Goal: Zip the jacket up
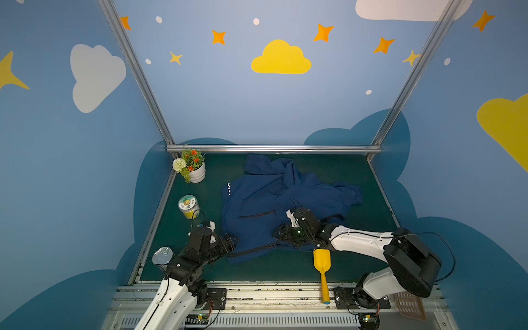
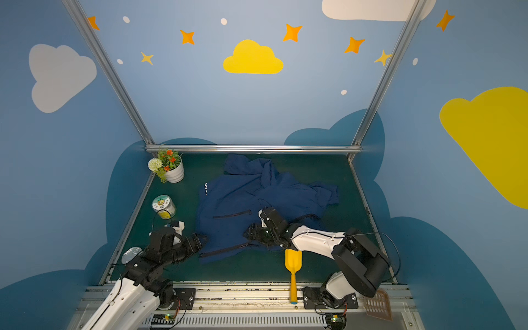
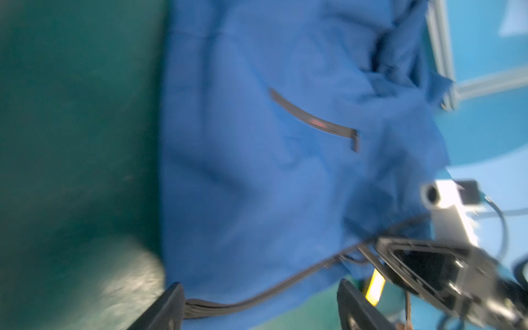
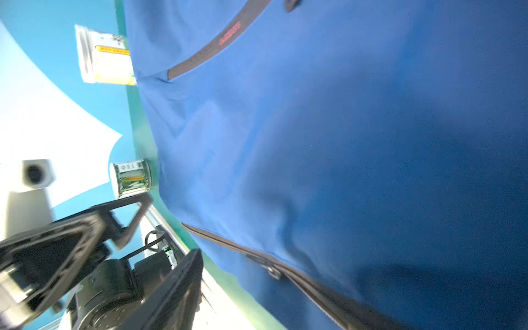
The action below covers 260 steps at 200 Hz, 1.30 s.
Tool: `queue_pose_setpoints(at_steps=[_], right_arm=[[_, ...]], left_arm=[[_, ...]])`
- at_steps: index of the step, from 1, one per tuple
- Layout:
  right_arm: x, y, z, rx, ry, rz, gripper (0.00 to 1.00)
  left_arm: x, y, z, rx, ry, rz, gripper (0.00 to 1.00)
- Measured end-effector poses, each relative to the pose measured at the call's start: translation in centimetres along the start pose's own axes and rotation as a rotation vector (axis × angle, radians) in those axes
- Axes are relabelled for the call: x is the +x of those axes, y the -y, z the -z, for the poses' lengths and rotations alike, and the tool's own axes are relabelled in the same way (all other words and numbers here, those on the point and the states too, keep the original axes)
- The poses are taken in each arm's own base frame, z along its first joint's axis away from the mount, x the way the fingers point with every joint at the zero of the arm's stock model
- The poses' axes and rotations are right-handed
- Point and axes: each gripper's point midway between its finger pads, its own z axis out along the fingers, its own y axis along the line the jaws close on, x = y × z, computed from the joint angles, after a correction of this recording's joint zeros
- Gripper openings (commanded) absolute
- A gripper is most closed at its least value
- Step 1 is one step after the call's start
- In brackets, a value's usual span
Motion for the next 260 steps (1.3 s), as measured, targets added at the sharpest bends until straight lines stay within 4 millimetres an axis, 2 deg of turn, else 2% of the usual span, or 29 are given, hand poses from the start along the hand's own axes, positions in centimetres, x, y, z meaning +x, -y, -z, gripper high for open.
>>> queue_pose_setpoints(at_steps=[29, 50, 71, 106, 137, 168, 217, 230, 260], right_arm=[[0.0, -0.4, -0.2, -0.025, -0.006, 0.005, 0.72], [-0.1, -0.6, -0.1, -0.034, -0.010, 0.004, 0.71], [0.3, -0.2, 0.1, -0.012, -0.023, 0.013, 0.71], [0.8, 0.2, 2.6, 0.070, 0.003, 0.064, 0.72], [0.8, -0.7, 4.7, 0.108, 0.048, 0.117, 0.71], [1.4, -1.6, 5.0, 0.149, 0.054, 0.165, 0.63], [3.2, -4.4, 2.8, 0.221, 0.019, 0.281, 0.61], [3.7, -4.3, 2.1, 0.238, 0.002, 0.291, 0.61], [3.9, -2.5, 0.7, 0.307, -0.025, 0.276, 0.65]], left_arm=[[0.3, -2.4, -1.1, -0.076, 0.025, 0.055, 0.83], [0.7, -3.5, -2.3, -0.097, 0.021, 0.077, 0.77], [0.2, -2.6, -3.0, -0.049, 0.034, 0.088, 0.49], [0.0, -1.1, -3.0, 0.029, 0.033, 0.084, 0.18], [-0.4, 0.4, -2.3, 0.109, 0.062, 0.071, 0.12], [-0.7, 1.2, -1.6, 0.156, 0.086, 0.060, 0.03], [-0.3, 1.8, -1.1, 0.172, 0.055, 0.061, 0.03], [-0.4, 2.3, -0.8, 0.181, 0.048, 0.061, 0.03], [-0.8, 4.3, 0.9, 0.221, 0.038, 0.050, 0.03]])
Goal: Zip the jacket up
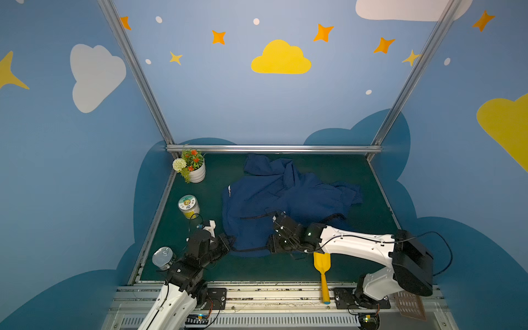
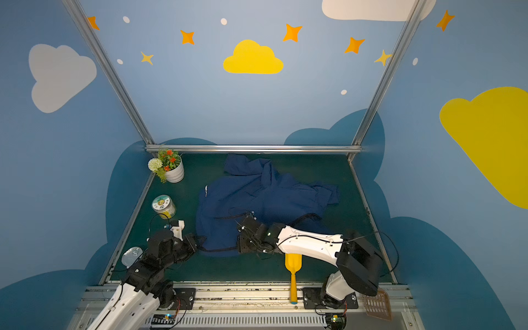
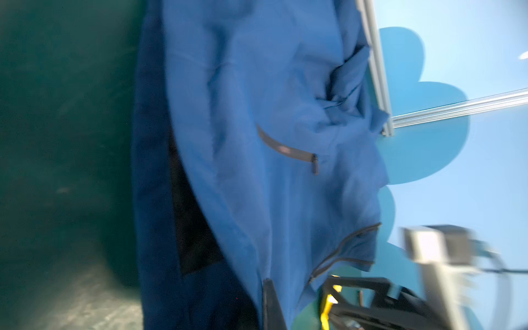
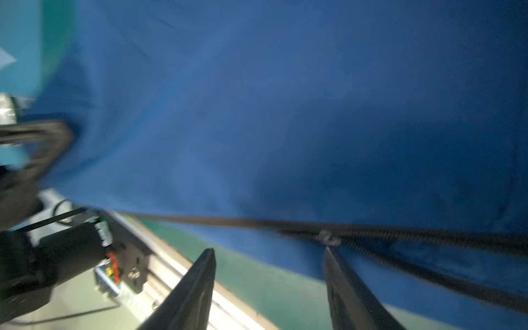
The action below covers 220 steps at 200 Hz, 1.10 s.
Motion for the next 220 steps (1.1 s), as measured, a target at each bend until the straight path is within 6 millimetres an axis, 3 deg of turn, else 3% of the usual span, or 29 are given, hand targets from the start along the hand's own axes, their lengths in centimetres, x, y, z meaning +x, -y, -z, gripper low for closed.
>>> queue_pose_setpoints(at_steps=[41, 163, 220], right_arm=[[-0.9, 0.6, -0.4, -0.004, 0.027, -0.039, 0.62], [-0.1, -0.3, 0.2, 0.077, 0.007, 0.059, 0.67], [0.4, -0.7, 1.1, 0.100, 0.027, 0.125, 0.68]], left_arm=[[-1.0, 3.1, 1.5, 0.061, 0.012, -0.021, 0.03], [-1.9, 5.8, 2.4, 0.064, -0.005, -0.032, 0.03], [-1.8, 5.7, 2.4, 0.058, -0.011, -0.032, 0.03]])
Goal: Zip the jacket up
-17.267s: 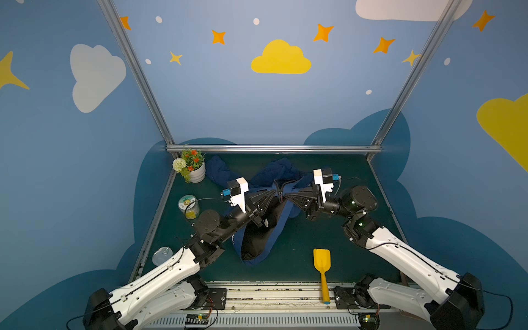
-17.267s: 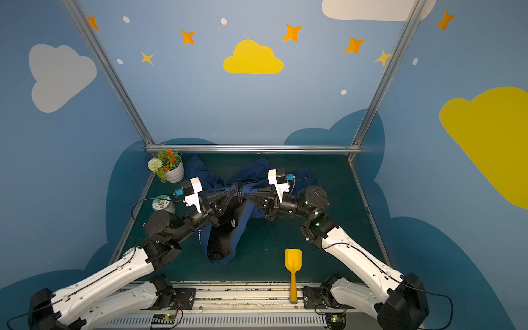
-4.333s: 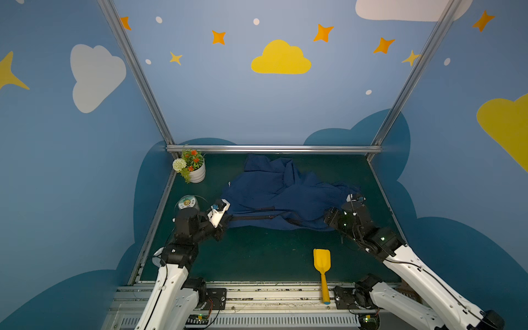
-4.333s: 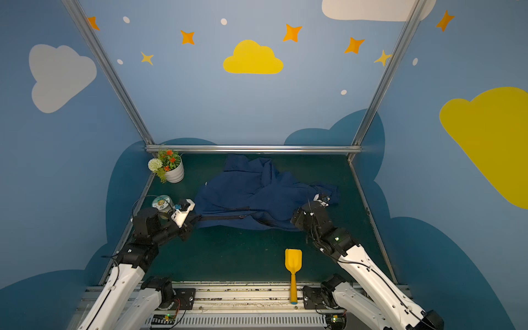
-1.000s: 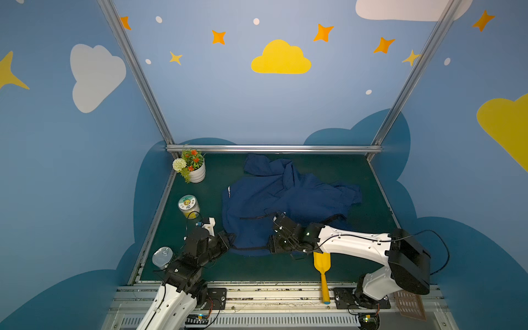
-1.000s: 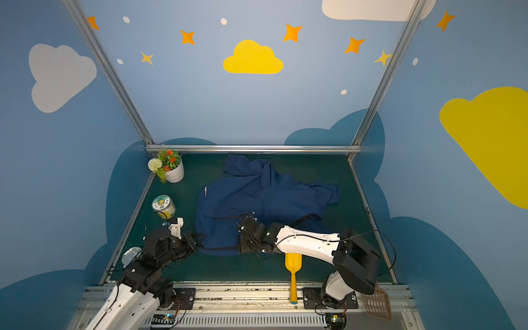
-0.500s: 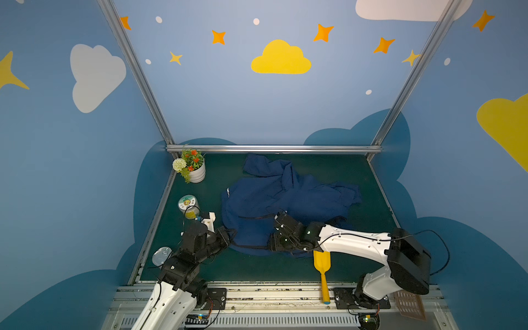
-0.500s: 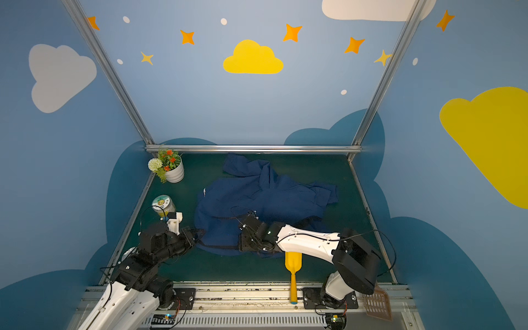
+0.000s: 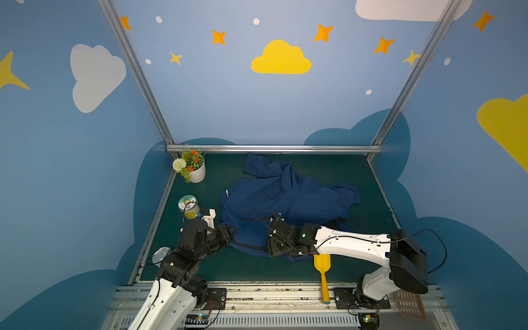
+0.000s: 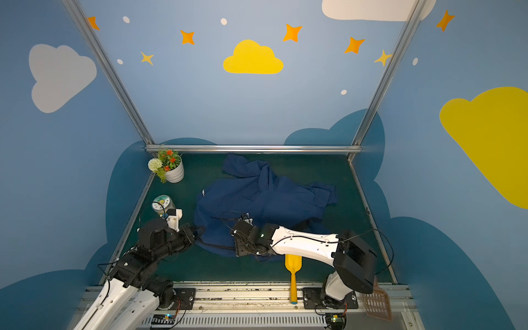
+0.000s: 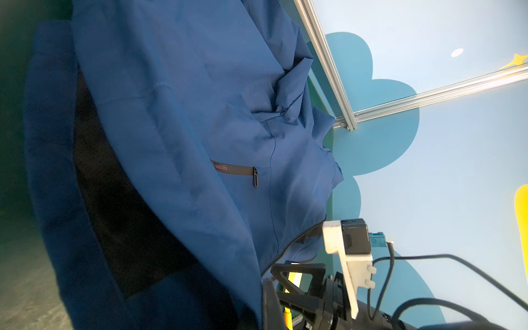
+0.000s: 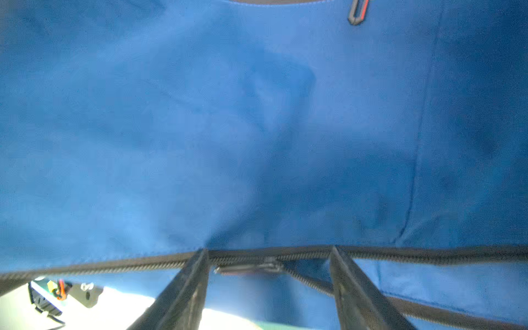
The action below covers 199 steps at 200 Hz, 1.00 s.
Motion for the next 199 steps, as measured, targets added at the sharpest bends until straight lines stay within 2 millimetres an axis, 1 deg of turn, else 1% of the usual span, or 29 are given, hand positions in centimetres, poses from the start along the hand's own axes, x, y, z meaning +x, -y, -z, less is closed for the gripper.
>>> queue_pose_setpoints(at_steps=[55, 82, 108, 155, 199], right_arm=[[0.7, -0.9, 0.4, -0.023, -0.008, 0.062, 0.68], [0.9, -1.1, 0.0, -0.021, -0.032, 0.068, 0.67], [1.0, -1.0, -0.7, 0.006, -0.057, 0.068, 0.59], [1.2, 0.2, -0.6, 0.054, -0.070, 0.047, 0.47], [1.3, 0.8, -0.5, 0.084, -0.068, 0.036, 0.39]], left_arm=[[0.2, -0.1, 0.0, -0.004, -0.005, 0.000, 0.03], [0.2, -0.2, 0.0, -0.009, -0.005, 0.001, 0.03], [0.1, 0.1, 0.2, -0.007, -0.002, -0.004, 0.03], [0.1, 0.0, 0.3, -0.012, -0.003, -0.008, 0.03], [0.4, -0.2, 0.3, -0.021, -0.011, -0.012, 0.03]])
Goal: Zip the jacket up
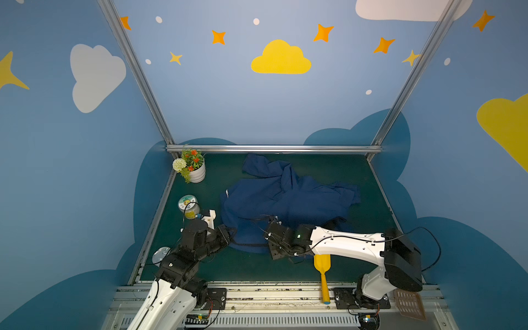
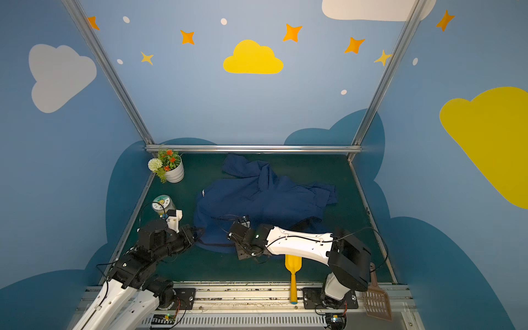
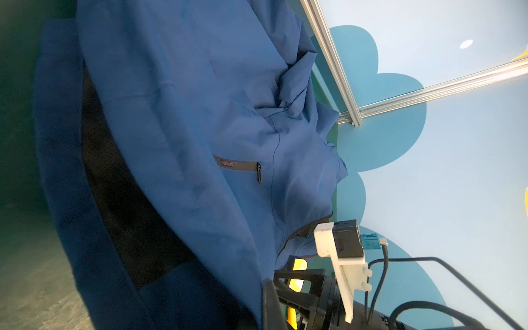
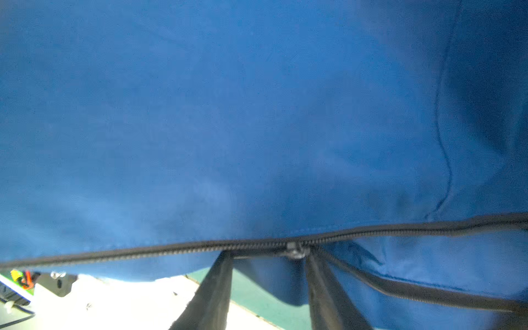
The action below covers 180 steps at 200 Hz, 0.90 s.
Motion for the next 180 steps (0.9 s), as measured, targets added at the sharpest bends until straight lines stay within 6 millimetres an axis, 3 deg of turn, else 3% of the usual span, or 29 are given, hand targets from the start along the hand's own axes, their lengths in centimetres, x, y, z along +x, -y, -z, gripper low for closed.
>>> queue_pose_setpoints(at_steps=[46, 92, 129, 180], right_arm=[[-0.1, 1.4, 1.1, 0.067, 0.033, -0.019, 0.36], [-1.2, 2.1, 3.1, 0.068, 0.115, -0.041, 0.24], [-0.9, 2.1, 2.7, 0.054, 0.107, -0.034, 0.35], [-0.5, 1.1, 1.5, -0.051, 0.061, -0.069, 0.34]], left_arm=[[0.0, 0.0, 0.0, -0.002, 0.001, -0.002, 0.03], [0.2, -0.2, -0.3, -0.015, -0.013, 0.000, 0.03], [0.3, -0.2, -0.4, -0.016, -0.016, -0.003, 0.03], [0.2, 0.0, -0.1, -0.005, -0.009, -0.009, 0.03]])
